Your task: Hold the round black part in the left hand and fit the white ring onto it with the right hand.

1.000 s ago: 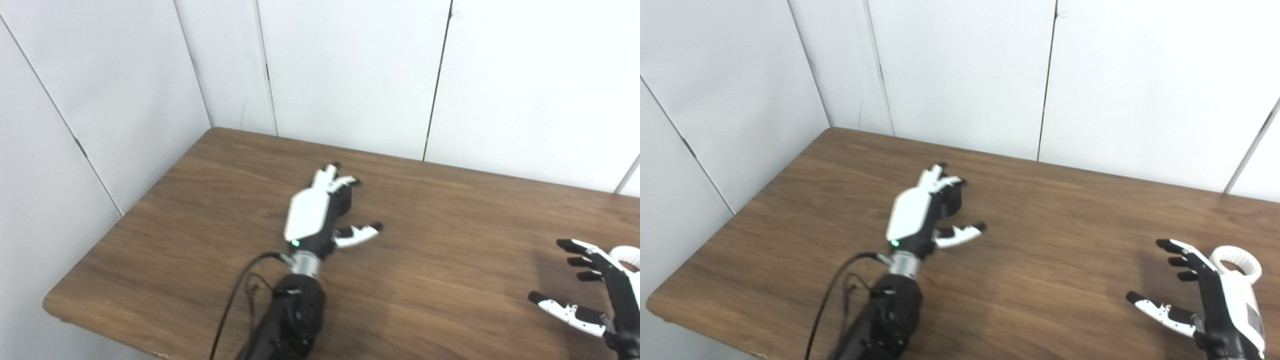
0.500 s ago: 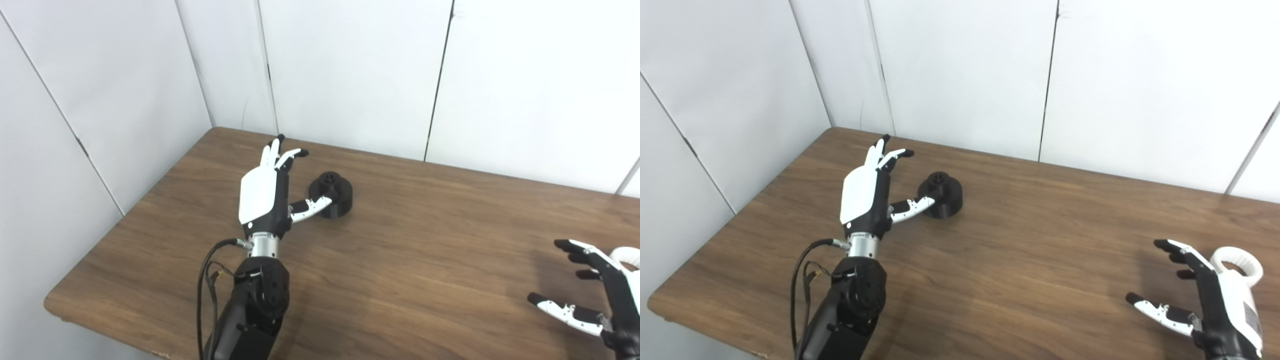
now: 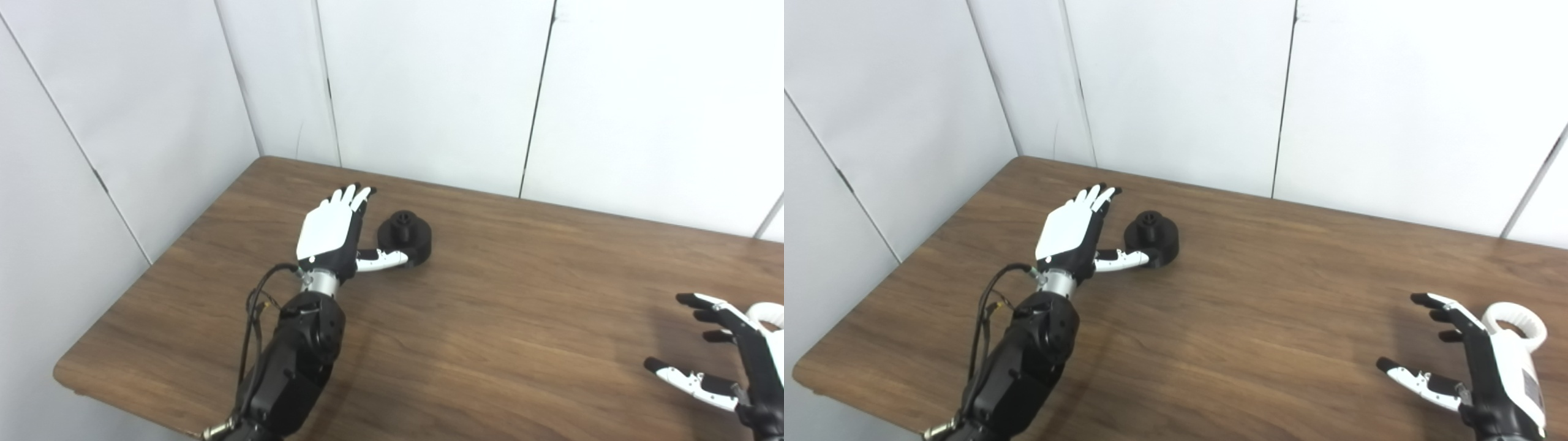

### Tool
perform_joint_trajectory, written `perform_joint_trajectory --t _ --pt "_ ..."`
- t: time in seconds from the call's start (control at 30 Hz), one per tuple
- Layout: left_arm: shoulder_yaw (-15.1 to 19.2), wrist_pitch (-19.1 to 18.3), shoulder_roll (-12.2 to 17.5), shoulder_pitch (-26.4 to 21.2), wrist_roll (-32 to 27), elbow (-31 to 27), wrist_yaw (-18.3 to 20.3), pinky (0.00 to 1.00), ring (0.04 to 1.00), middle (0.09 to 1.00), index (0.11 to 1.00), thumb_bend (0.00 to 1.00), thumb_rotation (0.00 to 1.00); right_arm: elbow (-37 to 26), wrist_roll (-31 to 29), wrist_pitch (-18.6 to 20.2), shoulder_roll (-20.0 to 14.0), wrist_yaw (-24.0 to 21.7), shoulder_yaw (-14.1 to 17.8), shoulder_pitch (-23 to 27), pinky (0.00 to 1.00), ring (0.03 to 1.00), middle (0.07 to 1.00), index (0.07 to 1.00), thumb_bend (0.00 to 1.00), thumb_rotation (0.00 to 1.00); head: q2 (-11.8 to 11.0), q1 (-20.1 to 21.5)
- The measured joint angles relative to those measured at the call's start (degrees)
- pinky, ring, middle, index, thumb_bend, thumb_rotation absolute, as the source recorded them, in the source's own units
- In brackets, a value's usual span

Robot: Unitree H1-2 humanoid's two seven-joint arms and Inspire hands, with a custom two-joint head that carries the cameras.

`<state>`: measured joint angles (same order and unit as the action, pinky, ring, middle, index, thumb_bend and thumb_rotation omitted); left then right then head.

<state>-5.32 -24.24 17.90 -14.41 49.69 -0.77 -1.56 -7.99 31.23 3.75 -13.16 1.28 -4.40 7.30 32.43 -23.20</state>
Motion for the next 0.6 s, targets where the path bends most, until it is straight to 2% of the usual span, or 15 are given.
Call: perform_joint_trajectory --t 0.17,0.37,0.5,0.6 --pt "-1.28 -0.09 0.93 -1.38 0.2 2.68 1.62 0.96 1.0 1.0 0.925 1.0 0.63 -0.65 -0.62 0.0 0.12 -0.07 0.04 0.0 0.65 0.759 0.805 0.751 0.73 0.15 0.17 0.09" --pt "-1.98 -1.04 1.2 -1.72 0.59 3.54 2.04 1.0 1.0 1.0 0.921 1.0 0.64 -0.69 -0.6 0.01 0.12 -0.07 0.09 -0.04 0.62 0.745 0.802 0.751 0.73 0.13 0.26 0.17" --pt "-2.6 -1.22 1.39 -1.94 0.89 4.79 2.04 1.0 1.0 1.0 0.932 1.0 0.66 -0.84 -0.5 -0.02 0.12 -0.05 0.09 -0.05 0.65 0.755 0.799 0.746 0.74 0.14 0.35 0.26" --pt "-3.38 -1.57 1.63 -2.05 1.13 5.43 2.14 1.0 1.0 1.0 0.931 1.0 0.67 -0.84 -0.57 -0.06 0.12 0.02 0.19 -0.12 0.61 0.742 0.804 0.745 0.74 0.13 0.44 0.44"
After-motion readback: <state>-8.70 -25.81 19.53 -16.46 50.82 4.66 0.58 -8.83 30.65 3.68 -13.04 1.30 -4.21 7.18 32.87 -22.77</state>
